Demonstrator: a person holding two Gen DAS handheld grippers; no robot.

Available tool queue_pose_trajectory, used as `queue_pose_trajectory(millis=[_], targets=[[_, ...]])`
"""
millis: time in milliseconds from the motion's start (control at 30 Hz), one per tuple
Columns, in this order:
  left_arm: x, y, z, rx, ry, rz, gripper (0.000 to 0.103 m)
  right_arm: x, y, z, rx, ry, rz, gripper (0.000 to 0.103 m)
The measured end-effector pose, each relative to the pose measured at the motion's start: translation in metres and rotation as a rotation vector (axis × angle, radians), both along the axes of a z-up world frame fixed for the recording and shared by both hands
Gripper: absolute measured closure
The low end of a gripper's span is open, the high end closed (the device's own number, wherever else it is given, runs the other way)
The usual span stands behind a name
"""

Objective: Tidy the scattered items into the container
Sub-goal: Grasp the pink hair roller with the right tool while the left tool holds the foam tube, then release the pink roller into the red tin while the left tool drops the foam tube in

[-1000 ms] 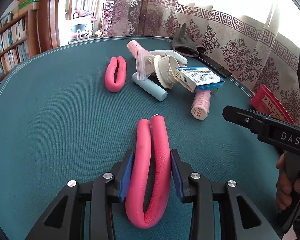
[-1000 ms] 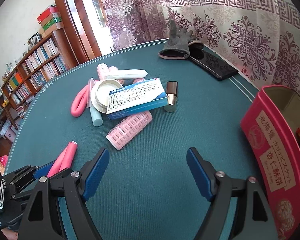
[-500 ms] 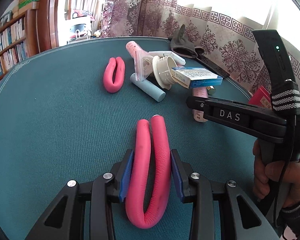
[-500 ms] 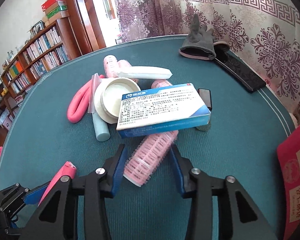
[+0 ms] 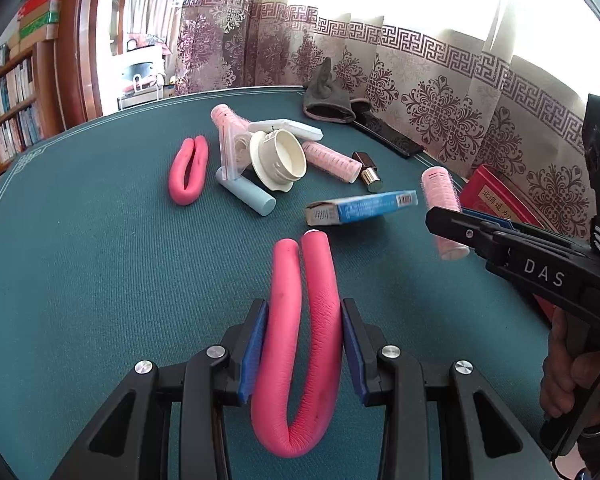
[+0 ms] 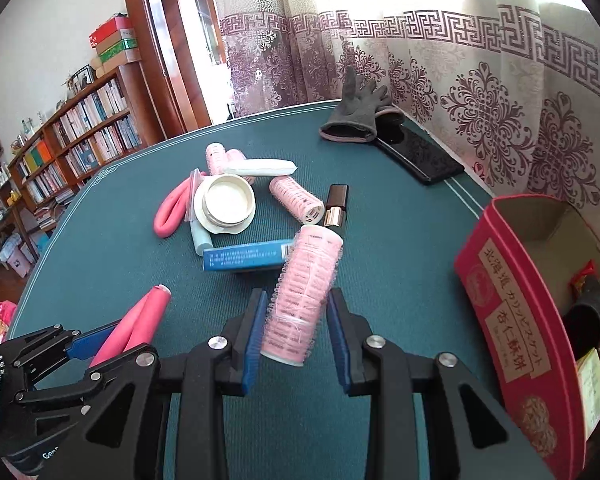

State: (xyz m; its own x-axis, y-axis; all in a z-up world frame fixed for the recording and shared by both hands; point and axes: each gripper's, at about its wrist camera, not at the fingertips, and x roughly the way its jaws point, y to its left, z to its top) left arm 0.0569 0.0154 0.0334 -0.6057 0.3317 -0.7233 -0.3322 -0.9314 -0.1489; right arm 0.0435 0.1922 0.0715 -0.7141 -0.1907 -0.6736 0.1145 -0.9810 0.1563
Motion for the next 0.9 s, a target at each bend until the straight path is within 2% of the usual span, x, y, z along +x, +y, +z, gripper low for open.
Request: queue_pose_trajectory(millis=[433,900], targets=[[0.019,0.04,0.024,-0.035,0.029,-0.069,0.065,0.041,0.053,0.02,-0.047,0.061,-0.094,0.069],[0.029,0.109,0.051,-0.024,0.072,-0.218,0.065,0.09,0.152,0.034,-0.035,0.106,-0.32,0.069]])
